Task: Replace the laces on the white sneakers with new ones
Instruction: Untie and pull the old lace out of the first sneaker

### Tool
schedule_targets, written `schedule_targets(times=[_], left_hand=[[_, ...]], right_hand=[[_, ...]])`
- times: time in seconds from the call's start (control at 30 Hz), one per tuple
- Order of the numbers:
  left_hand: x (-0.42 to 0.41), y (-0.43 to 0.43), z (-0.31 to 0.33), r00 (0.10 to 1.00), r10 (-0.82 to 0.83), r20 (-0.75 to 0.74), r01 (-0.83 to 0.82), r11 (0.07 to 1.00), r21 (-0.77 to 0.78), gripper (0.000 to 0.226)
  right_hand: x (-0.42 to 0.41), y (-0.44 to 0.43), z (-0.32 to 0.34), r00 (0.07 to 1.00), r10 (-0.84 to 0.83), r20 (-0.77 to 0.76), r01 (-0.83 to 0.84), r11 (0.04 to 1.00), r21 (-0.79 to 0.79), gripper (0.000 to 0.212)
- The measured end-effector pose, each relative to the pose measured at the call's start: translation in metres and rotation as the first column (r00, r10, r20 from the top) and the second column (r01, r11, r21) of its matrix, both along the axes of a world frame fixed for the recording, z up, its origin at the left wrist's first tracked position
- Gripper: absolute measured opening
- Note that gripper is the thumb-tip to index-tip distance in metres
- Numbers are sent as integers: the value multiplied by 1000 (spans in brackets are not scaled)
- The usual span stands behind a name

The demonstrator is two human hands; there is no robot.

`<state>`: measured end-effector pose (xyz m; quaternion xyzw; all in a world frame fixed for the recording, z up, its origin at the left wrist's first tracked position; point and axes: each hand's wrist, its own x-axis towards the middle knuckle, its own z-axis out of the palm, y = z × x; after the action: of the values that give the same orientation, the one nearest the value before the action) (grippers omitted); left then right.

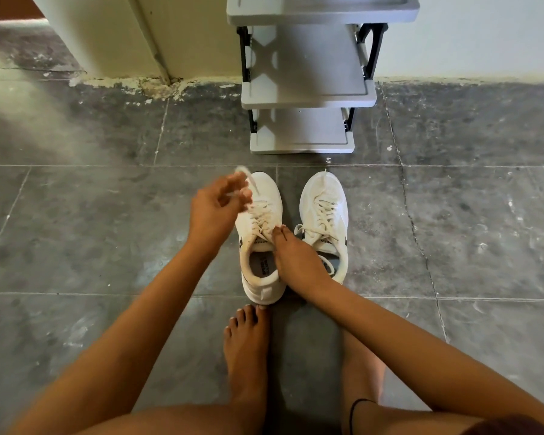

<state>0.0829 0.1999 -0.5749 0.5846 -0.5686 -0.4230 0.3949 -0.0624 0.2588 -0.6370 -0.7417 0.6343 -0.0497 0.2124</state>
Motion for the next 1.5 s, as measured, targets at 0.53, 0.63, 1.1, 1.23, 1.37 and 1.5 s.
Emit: schedule_targets(times=[0.53,0.63,1.1,1.23,1.37,1.5], left_hand=[[11,26,-47,772,-232,591,195,973,126,22],[15,26,-51,827,-209,522,162,977,136,18],[17,23,-55,841,-237,486,172,969,175,19],[13,23,-52,828,-235,510,159,969,189,19],[12,23,-51,808,-241,537,159,968,195,20],[10,23,-50,805,-244,540,164,967,193,25]], right_hand=[[-10,-11,20,985,170,-25,-171,969,-177,34],[-3,-11,21,931,195,-309,-279,926,-255,38],[-6,-10,20,891,237,-388,-413,778,-473,28],[-4,-11,22,862,246,-444,-453,767,-455,18],[-1,-15,28,847,291,-446,-484,769,-417,15],[-2,-18,27,818,388,-425,-527,802,-280,15]])
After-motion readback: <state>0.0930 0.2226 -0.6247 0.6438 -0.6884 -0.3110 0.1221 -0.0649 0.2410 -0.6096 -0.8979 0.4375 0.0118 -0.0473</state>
